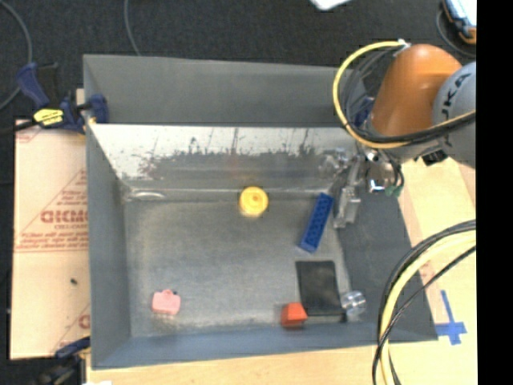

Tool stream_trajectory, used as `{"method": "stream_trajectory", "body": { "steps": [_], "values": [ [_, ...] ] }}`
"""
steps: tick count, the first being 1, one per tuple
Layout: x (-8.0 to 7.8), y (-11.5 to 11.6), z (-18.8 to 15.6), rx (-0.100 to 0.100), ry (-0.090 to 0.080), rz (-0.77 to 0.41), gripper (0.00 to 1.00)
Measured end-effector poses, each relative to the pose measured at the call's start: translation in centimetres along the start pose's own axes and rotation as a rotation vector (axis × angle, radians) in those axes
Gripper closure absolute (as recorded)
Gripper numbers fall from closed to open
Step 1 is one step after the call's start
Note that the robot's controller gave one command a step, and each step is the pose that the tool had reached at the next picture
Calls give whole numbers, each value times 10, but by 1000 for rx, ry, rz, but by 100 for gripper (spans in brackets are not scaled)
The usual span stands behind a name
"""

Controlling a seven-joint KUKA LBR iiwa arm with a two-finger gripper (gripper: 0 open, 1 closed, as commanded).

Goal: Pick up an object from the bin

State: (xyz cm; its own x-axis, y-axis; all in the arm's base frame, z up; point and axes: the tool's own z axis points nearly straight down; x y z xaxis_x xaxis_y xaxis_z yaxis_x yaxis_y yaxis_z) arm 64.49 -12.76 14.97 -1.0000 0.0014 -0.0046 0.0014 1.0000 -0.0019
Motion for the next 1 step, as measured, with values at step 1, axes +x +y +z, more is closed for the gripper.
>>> {"method": "stream_trajectory", "body": {
  "steps": [1],
  "values": [
    [17,2,47,-1,1,-465,0]
  ]
}}
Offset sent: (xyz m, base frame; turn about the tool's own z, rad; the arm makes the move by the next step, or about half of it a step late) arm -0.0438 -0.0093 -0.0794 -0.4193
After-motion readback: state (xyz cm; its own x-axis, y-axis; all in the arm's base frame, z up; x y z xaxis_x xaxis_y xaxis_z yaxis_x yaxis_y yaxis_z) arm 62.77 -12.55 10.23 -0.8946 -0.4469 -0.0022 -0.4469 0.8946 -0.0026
